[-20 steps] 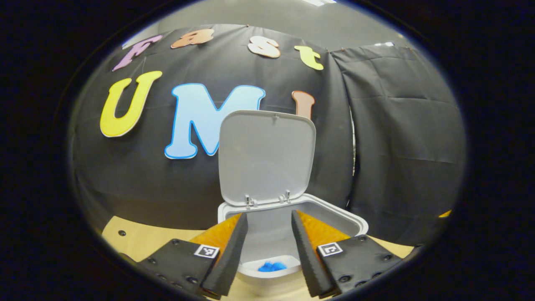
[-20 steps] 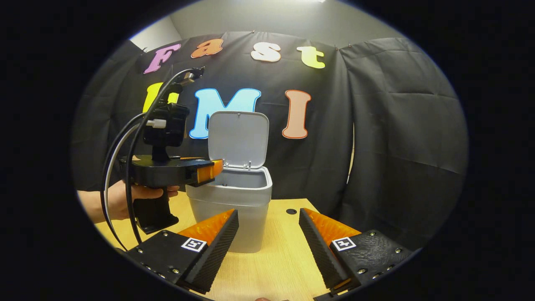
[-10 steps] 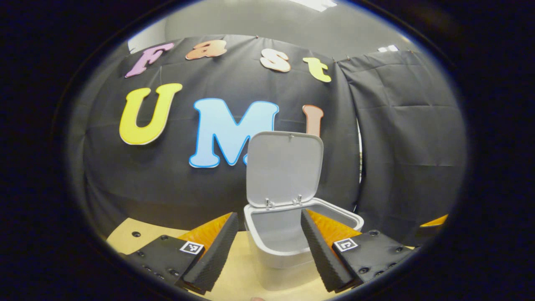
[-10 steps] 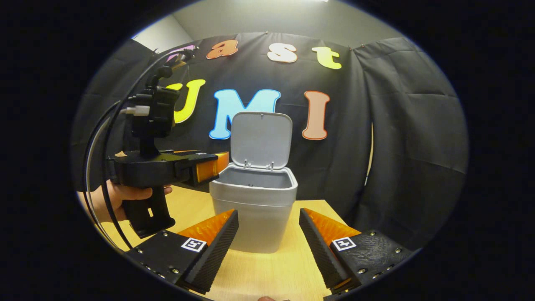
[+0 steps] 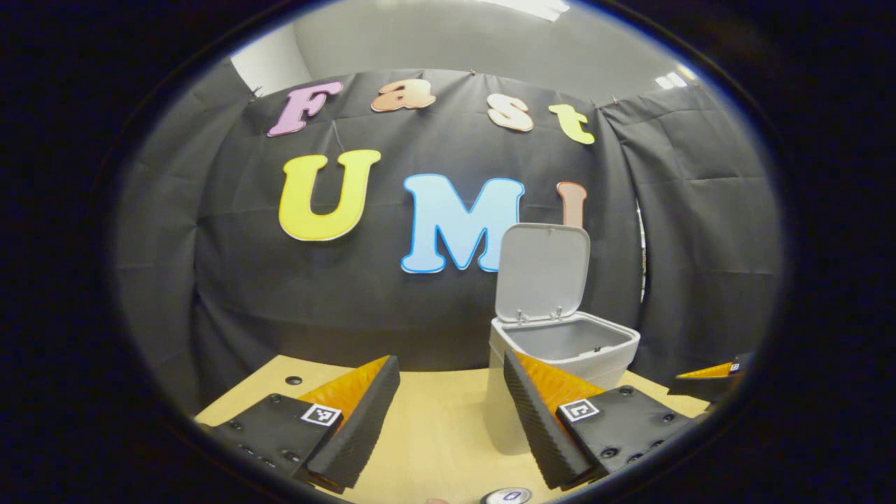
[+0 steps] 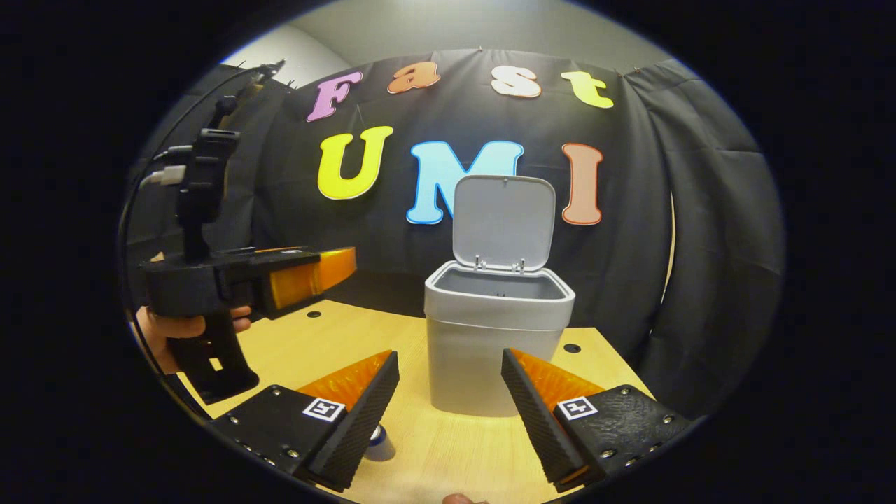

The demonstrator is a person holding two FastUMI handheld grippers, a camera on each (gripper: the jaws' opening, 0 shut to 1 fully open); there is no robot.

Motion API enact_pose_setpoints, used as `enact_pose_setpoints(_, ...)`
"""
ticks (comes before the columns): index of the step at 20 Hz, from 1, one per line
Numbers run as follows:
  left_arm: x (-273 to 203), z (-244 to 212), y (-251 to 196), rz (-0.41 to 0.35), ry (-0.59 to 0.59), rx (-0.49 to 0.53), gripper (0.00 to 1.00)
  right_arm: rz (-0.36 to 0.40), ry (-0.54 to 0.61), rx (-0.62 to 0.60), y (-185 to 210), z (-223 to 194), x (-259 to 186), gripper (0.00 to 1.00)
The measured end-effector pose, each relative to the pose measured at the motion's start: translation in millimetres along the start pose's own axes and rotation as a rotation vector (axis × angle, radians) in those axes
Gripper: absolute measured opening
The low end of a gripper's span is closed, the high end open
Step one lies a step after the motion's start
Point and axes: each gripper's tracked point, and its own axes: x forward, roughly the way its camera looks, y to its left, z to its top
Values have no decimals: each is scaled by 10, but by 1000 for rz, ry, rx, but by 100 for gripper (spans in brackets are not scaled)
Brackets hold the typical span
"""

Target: Press the lid of the desktop garbage bin to open it, pick up the crumpled paper on the desktop and throw it into the bin, then pick up the pop can on the desktop and drop it into the bin, and finally close the garbage bin lid.

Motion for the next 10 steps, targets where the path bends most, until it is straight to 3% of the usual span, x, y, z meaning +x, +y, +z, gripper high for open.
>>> enact_pose_setpoints(1,-81,24,123,15,0,-3,99,15,13,7,111,-47,-4,95)
enact_pose_setpoints(3,-223,63,338,36,-8,-17,95,35,32,10,271,-110,8,95)
enact_pose_setpoints(4,-280,75,439,44,-12,-19,99,39,50,9,337,-160,23,95)
enact_pose_setpoints(10,-572,85,885,75,-20,6,97,67,135,-13,700,-409,99,95)
